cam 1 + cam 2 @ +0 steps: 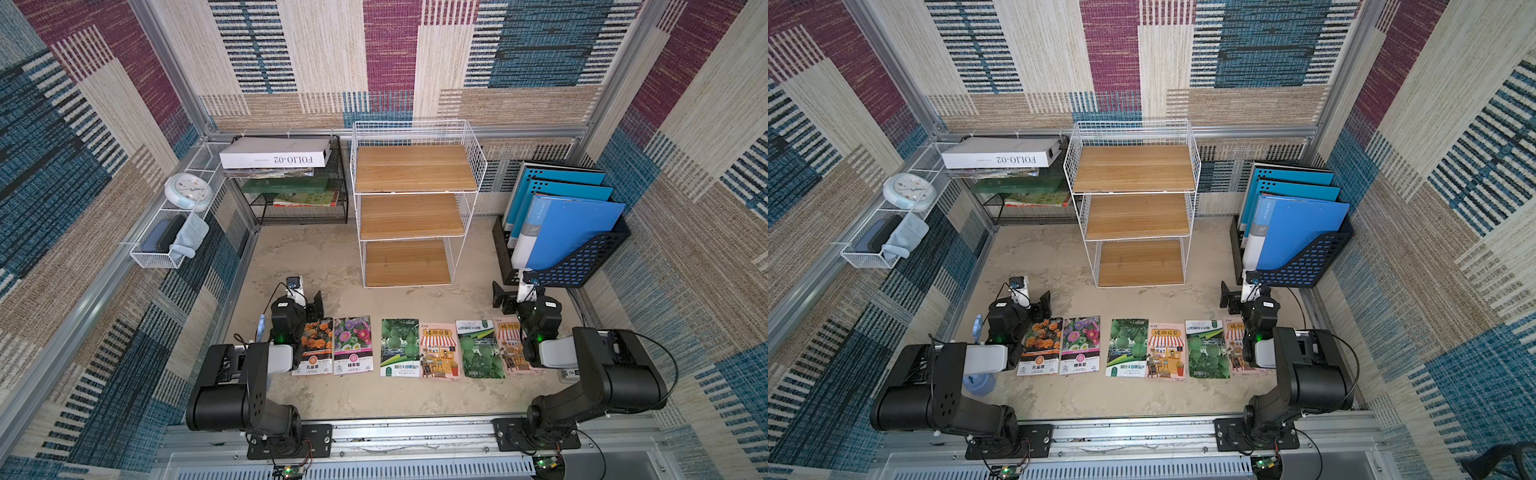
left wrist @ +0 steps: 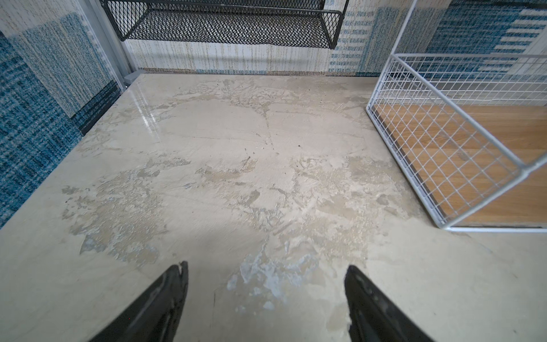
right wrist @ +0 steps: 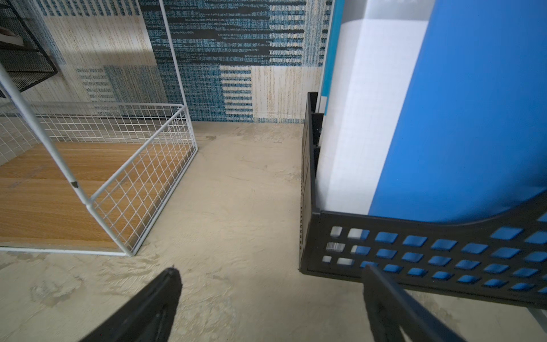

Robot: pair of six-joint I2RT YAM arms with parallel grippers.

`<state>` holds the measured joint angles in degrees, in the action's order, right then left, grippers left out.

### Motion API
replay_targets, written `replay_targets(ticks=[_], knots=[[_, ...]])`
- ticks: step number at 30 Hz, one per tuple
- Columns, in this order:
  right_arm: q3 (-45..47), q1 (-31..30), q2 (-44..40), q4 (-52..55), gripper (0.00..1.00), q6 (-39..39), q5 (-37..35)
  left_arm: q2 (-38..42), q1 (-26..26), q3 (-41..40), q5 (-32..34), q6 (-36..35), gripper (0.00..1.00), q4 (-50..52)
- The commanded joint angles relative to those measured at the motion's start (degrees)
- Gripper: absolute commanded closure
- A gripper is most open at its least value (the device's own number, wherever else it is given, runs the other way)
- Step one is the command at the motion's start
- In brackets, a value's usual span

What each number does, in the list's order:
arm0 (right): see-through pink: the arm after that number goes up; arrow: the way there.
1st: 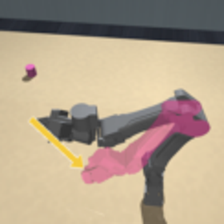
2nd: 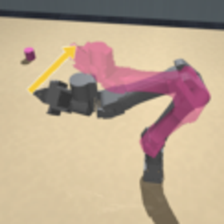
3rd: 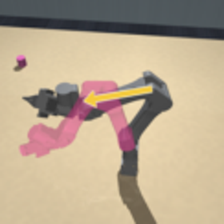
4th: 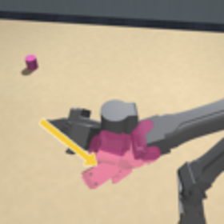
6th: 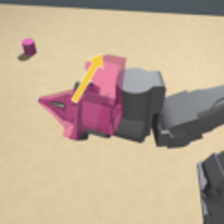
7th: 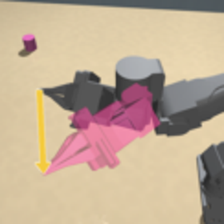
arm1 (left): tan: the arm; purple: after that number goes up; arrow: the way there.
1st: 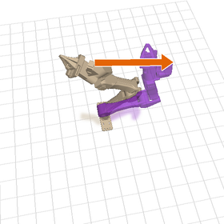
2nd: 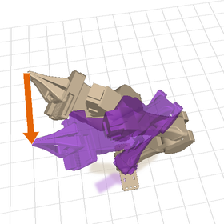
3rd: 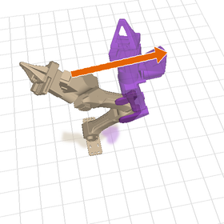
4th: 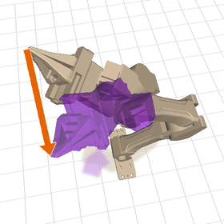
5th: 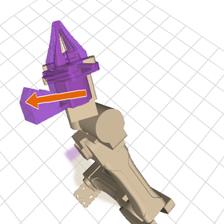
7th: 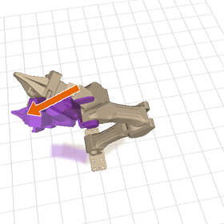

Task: Take the seed bag off the shelf
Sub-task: Reset both arms

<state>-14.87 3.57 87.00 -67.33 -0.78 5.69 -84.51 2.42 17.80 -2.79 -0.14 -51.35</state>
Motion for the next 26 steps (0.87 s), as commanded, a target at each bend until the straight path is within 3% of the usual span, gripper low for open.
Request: replay_targets(ticks=[1, 26], knots=[[-0.07, 0.0, -0.15, -0.7, 0.01, 0.05, 0.37, 0.05, 0.02, -0.04, -0.07, 0.23, 0.14, -1.72], [-0.18, -0.06, -0.08, -0.49, 0.01, 0.07, 0.22, 0.05, 0.04, 0.0, -0.33, 0.14, 0.14, -1.73]])
